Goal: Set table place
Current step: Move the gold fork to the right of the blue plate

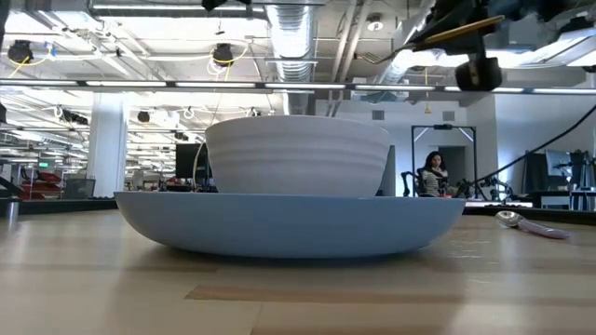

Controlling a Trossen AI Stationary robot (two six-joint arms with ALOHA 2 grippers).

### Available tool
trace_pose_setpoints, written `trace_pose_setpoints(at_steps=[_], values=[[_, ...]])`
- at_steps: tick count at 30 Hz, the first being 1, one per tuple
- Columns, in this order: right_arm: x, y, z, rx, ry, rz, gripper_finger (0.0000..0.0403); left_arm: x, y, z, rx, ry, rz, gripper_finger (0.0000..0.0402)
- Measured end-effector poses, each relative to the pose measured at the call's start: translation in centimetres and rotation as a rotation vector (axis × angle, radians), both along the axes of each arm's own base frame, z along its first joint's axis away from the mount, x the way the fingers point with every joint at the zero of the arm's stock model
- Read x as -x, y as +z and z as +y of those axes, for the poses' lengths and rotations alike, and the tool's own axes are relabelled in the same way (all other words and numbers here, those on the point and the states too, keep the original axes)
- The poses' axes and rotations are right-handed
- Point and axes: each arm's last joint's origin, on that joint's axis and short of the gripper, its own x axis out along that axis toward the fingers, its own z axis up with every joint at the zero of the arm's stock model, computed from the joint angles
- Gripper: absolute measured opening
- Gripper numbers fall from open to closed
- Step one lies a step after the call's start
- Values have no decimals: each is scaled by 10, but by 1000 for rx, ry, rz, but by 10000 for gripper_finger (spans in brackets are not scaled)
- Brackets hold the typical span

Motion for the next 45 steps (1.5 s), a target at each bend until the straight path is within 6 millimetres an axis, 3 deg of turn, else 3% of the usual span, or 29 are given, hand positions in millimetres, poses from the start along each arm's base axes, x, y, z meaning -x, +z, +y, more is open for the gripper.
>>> trace_pose_setpoints(at_steps=[4, 10, 15, 20, 30, 36, 45], values=[[2, -11, 13, -22, -69, 24, 39, 10, -12, -9, -8, 34, 41, 21], [-2, -16, 29, -37, -116, 50, 39, 27, -54, -20, 29, 55, 54, 42], [-7, -25, 41, -53, -132, 104, 39, 48, -90, -36, 98, 34, -72, 100], [-14, -35, 48, -41, -140, 145, 39, 69, -124, -52, 53, 81, -236, 152], [-3, -84, 59, -148, -208, 28, 39, 94, -187, -74, 64, 131, -481, 169], [10, -103, 71, -186, -276, 3, 39, 91, -206, -76, 115, 147, -530, 169], [31, -121, 98, -229, -420, -33, 39, 83, -211, -76, 121, 147, -507, 169]])
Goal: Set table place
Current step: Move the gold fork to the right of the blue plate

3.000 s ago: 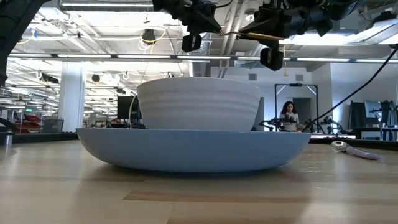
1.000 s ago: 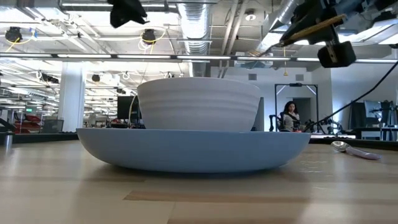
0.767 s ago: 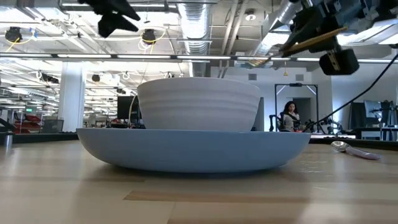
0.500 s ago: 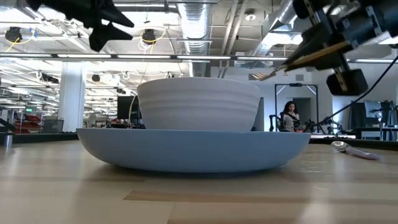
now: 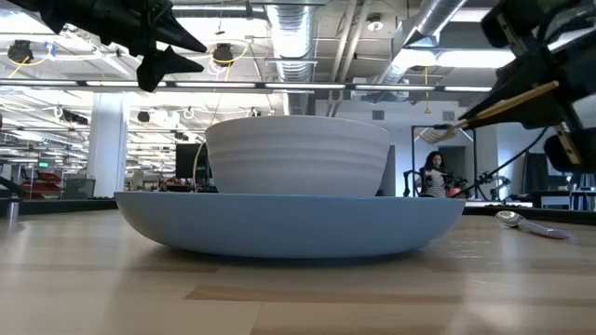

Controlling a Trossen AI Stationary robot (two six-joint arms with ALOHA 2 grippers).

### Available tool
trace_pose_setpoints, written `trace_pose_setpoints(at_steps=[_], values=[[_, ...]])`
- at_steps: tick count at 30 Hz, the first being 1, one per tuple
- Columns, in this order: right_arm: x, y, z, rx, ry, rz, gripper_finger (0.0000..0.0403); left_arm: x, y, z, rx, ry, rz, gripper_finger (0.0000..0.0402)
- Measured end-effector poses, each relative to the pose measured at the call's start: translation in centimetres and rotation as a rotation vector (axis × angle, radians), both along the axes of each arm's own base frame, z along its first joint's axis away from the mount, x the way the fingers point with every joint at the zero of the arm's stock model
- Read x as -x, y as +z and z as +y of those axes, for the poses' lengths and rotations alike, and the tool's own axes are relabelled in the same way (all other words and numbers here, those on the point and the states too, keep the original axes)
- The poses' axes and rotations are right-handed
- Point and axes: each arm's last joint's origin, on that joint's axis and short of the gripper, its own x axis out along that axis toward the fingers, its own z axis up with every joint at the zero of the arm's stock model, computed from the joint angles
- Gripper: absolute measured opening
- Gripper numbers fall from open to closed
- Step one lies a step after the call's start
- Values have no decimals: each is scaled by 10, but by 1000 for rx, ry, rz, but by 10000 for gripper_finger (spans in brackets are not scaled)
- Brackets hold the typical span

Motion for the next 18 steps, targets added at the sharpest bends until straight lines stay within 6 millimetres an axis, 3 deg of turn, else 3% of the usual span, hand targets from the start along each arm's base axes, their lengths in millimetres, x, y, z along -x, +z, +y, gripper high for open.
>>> trace_pose_setpoints(at_steps=[18], values=[[-15, -52, 28, -105, -45, 63, 39, -5, -4, 2, 23, 38, 23, 169]])
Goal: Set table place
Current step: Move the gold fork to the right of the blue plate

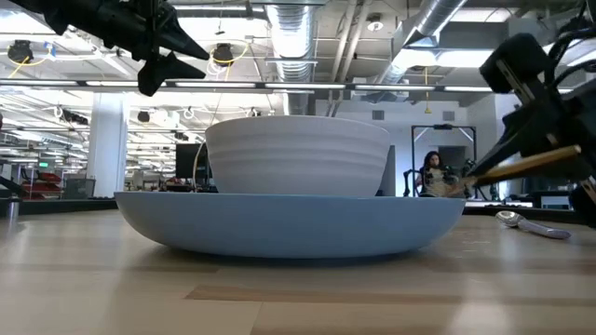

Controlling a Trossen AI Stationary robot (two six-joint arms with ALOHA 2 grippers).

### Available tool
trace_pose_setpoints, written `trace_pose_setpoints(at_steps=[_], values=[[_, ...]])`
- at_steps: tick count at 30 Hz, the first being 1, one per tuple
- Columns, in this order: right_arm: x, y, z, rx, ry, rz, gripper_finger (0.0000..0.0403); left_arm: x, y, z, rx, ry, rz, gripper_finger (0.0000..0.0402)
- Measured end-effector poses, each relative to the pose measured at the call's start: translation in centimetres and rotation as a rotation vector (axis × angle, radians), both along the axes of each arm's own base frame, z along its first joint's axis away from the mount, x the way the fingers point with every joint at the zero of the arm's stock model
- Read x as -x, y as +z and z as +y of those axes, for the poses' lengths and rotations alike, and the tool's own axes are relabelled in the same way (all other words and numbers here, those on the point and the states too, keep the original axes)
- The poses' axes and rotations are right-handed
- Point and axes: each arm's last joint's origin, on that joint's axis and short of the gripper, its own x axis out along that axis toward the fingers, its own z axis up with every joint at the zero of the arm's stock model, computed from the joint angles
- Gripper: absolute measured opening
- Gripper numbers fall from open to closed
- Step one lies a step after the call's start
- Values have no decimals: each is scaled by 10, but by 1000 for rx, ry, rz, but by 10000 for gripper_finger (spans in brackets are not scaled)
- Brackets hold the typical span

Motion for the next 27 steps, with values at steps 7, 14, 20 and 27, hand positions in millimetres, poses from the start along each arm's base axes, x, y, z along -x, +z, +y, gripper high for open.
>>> trace_pose_setpoints(at_steps=[7, 14, 20, 27], values=[[-5, -14, 4, -1, 23, 11, 39, 0, 0, 0, 3, 2, -1, 169], [-7, -13, 0, -32, 25, 37, 39, 0, 0, 0, 24, 8, -7, 169], [-11, -15, -7, -67, 35, 84, 39, 0, 0, 0, 24, 9, -6, 169], [-13, -16, -8, -84, 55, 120, 39, 0, 0, 0, 28, 9, -4, 169]])
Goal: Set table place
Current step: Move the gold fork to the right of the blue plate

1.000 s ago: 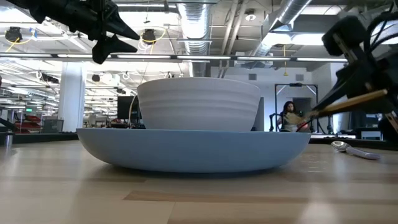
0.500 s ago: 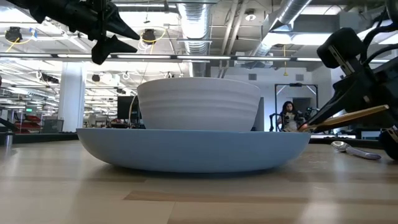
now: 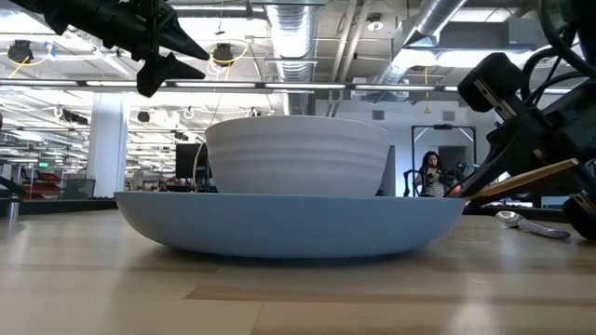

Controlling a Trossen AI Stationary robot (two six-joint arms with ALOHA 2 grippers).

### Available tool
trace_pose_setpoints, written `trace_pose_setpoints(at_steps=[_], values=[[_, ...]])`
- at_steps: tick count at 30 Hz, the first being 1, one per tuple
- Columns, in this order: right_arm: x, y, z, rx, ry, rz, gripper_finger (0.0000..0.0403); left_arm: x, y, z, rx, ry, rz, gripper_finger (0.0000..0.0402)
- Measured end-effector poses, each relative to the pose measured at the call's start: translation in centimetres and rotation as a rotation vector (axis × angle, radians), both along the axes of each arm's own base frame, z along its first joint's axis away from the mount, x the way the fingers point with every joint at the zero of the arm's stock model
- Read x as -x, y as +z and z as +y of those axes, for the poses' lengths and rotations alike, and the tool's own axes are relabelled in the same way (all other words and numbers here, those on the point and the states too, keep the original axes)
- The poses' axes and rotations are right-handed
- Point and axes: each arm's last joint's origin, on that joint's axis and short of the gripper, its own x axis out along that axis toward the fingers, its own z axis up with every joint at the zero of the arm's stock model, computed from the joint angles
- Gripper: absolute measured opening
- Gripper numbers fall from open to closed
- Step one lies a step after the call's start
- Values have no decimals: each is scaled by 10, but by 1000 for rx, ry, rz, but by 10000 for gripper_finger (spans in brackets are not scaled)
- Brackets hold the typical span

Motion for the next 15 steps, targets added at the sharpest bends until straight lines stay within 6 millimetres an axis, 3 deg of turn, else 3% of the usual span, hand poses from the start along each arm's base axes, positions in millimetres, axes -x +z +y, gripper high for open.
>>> trace_pose_setpoints(at_steps=[4, 10, 15], values=[[-3, 1, 1, -2, 7, 25, 43, 0, -1, 0, 2, 0, 6, 169], [-7, 2, -1, -20, -4, 48, 96, 0, -1, 0, 2, 0, 6, 169], [-7, 2, 0, -20, 30, 56, 104, 0, -1, 0, 2, 0, 5, 169]])
